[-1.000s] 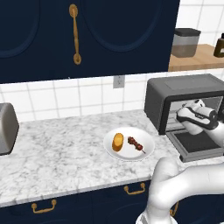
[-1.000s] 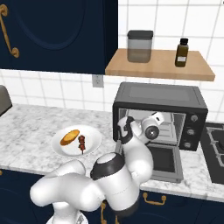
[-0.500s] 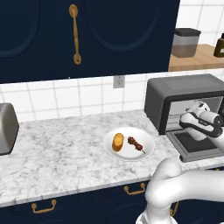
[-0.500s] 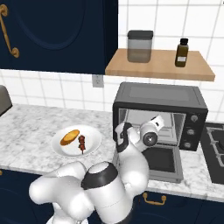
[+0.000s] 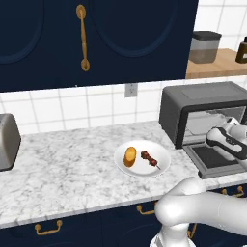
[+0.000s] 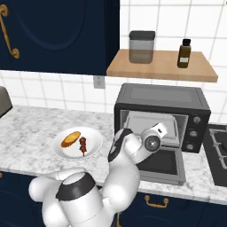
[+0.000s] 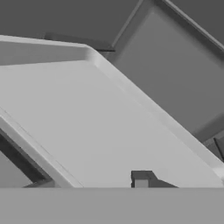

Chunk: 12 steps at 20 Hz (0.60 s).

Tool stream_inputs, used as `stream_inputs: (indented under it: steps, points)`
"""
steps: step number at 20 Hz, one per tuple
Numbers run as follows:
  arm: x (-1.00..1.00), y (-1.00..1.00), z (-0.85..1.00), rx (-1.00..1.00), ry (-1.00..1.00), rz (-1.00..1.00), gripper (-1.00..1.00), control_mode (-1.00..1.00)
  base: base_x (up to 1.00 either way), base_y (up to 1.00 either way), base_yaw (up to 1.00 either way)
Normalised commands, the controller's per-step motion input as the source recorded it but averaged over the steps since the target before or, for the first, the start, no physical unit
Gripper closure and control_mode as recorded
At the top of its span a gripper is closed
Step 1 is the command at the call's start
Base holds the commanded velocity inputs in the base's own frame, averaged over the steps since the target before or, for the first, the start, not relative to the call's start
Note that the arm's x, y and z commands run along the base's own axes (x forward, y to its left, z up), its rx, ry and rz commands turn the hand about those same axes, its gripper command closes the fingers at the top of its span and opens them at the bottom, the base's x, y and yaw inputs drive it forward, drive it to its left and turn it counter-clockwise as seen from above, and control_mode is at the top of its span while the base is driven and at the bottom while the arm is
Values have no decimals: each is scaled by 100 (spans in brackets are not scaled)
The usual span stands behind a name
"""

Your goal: Pick up the kebab skewer and baguette bread, and place them inside the toaster oven. Close the toaster oven door and start by setting the timer.

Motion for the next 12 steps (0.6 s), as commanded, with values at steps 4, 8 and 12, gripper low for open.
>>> stream_inputs:
  steps: [4, 8, 12]
  points:
    - [-43, -20, 0, 0, 2, 0, 100, -100, 0, 0, 0]
    - [-31, -8, 0, 0, 0, 0, 100, -100, 0, 0, 0]
    - [0, -5, 25, 0, 0, 0, 100, -100, 0, 0, 0]
